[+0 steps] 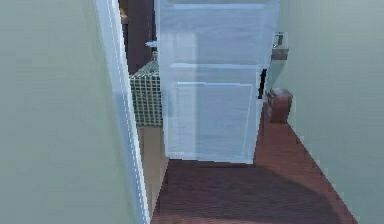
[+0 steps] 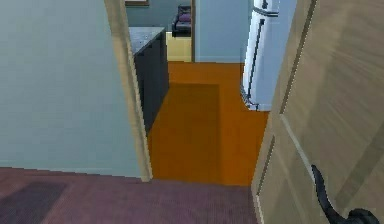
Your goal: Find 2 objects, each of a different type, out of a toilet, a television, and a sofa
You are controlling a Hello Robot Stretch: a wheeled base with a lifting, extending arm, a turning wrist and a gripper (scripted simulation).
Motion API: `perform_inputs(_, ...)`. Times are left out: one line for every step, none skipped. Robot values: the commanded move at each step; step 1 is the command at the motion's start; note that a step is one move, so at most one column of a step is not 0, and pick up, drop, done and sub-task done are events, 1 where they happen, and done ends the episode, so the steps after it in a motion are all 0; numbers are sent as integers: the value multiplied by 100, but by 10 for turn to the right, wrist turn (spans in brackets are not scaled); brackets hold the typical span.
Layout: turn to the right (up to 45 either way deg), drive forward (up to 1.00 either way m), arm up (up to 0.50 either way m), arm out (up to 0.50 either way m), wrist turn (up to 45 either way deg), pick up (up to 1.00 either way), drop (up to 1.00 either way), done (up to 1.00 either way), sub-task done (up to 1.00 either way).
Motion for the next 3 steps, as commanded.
perform_inputs(0,100,0,0,0,0,0,0,0)
perform_inputs(0,25,0,0,0,0,0,0,0)
perform_inputs(-450,0,0,0,0,0,0,0,0)
